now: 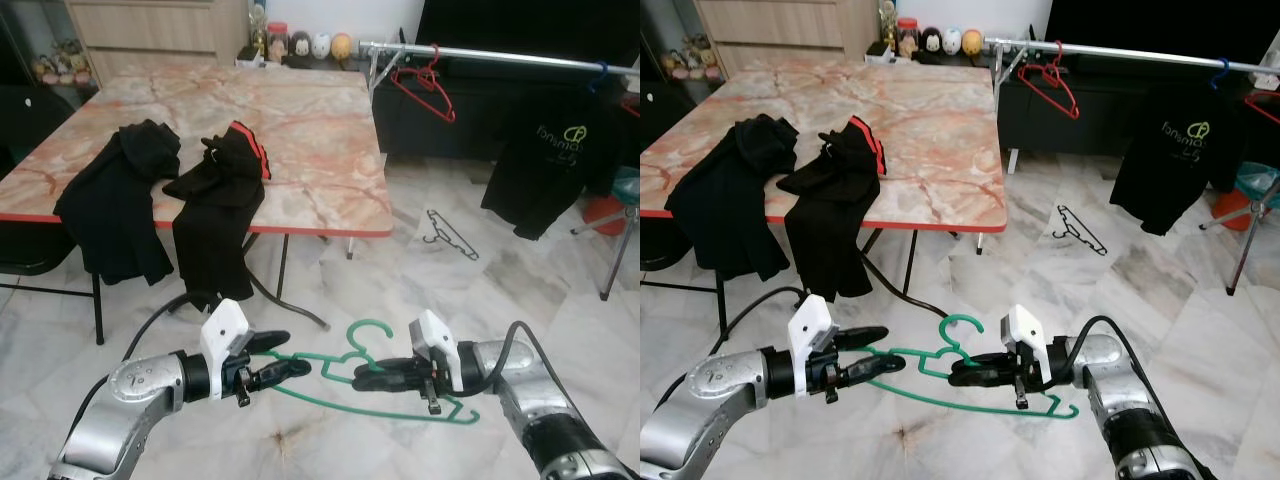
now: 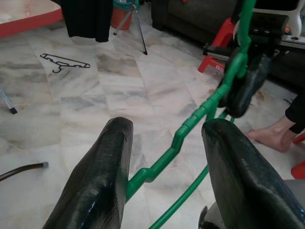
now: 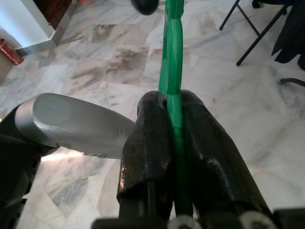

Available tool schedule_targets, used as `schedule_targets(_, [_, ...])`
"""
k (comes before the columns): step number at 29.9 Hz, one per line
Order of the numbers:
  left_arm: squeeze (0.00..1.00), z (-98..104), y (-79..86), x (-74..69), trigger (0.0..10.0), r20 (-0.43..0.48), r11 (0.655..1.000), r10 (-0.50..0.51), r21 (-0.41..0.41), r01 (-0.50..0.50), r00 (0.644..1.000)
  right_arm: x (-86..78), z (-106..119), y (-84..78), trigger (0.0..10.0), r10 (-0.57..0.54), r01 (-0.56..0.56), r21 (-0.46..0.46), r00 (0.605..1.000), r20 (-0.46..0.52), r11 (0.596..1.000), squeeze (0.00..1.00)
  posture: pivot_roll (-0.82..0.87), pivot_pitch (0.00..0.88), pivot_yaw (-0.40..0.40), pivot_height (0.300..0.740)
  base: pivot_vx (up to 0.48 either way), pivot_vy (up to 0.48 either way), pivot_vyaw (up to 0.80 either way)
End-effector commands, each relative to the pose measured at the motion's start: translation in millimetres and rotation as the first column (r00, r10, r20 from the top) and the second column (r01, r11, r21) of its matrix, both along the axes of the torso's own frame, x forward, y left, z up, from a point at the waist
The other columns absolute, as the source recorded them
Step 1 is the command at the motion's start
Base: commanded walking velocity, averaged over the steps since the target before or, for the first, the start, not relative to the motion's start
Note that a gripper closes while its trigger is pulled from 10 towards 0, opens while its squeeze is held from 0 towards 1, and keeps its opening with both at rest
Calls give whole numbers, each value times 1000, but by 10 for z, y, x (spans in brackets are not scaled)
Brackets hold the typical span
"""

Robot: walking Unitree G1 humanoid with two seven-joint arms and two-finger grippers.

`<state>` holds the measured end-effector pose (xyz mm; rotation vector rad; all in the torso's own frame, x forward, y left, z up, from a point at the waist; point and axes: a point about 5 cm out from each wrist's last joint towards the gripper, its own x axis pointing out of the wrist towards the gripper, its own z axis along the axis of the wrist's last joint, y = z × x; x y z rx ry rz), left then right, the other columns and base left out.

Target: Hang hanger

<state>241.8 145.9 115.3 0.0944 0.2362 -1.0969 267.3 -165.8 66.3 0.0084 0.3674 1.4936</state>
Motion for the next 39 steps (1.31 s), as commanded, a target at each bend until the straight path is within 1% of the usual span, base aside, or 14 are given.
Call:
schedule_targets(1, [0, -83, -34, -39, 10000, -46, 1000, -9, 19, 10, 999, 41, 233, 49, 10000, 26, -35, 98, 996, 88, 995, 0, 54, 0, -71, 736, 0, 0, 0])
schedule_targets(5, [0, -43, -36, -36, 10000, -54, 1000, -26, 3, 26, 998, -69, 253, 71, 10000, 87, -93, 82, 993, 80, 992, 0, 53, 0, -71, 736, 0, 0, 0])
schedule_targets(13, [0, 62, -50, -74, 10000, -67, 994, -107, -8, 107, 992, -94, 205, 60, 10000, 124, -124, -6, 990, 72, 992, 0, 58, 0, -77, 736, 0, 0, 0])
schedule_targets(17, [0, 128, -4, -119, 10000, -56, 989, -144, 39, 146, 988, -26, 48, -65, 10000, 85, -56, -226, 989, 119, 973, 0, 61, 0, -81, 736, 0, 0, 0])
schedule_targets(18, [0, 135, 25, -139, 10000, -56, 987, -146, 61, 149, 988, 17, -15, -118, 10000, 51, 4, -313, 984, 168, 950, 0, 60, 0, -81, 736, 0, 0, 0])
schedule_targets(20, [0, 135, 46, -151, 10000, -62, 987, -142, 64, 146, 988, 54, -61, -155, 10000, 17, 56, -367, 981, 192, 929, 0, 63, 0, -84, 736, 0, 0, 0])
schedule_targets(21, [0, 135, 46, -151, 10000, -62, 987, -142, 64, 146, 988, 54, -61, -155, 10000, 17, 56, -367, 981, 192, 929, 0, 63, 0, -84, 736, 0, 0, 0])
schedule_targets(25, [0, 125, 75, -175, 10000, -83, 987, -144, 67, 149, 986, 72, -137, -204, 10000, 11, 88, -450, 977, 212, 889, 0, 62, 0, -85, 736, 0, 0, 0])
schedule_targets(29, [0, 123, 64, -206, 10000, -110, 984, -166, 48, 172, 980, 59, -117, -180, 10000, 20, 63, -417, 982, 190, 907, 0, 70, 0, -86, 736, 0, 0, 0])
schedule_targets(30, [0, 113, 61, -215, 10000, -139, 984, -172, 25, 178, 975, 44, -8, -94, 10000, 58, -5, -316, 986, 159, 949, 0, 66, 0, -84, 736, 0, 0, 0])
schedule_targets(31, [0, 106, 60, -213, 10000, -149, 983, -176, 18, 181, 973, 31, 43, -59, 10000, 88, -43, -280, 984, 152, 959, 0, 65, 0, -84, 736, 0, 0, 0])
schedule_targets(34, [0, 101, 58, -212, 10000, -155, 983, -178, 14, 183, 972, 22, 72, -39, 10000, 108, -67, -261, 983, 149, 963, 0, 65, 0, -84, 736, 0, 0, 0])
schedule_targets(36, [0, 92, 48, -202, 10000, -166, 981, -187, 18, 192, 968, 10, 111, -9, 10000, 170, -130, -247, 975, 147, 960, 0, 64, 0, -84, 736, 0, 0, 0])
schedule_targets(39, [0, 92, 45, -196, 10000, -167, 981, -187, 19, 192, 968, 7, 117, -4, 10000, 184, -144, -246, 972, 146, 958, 0, 64, 0, -84, 736, 0, 0, 0])
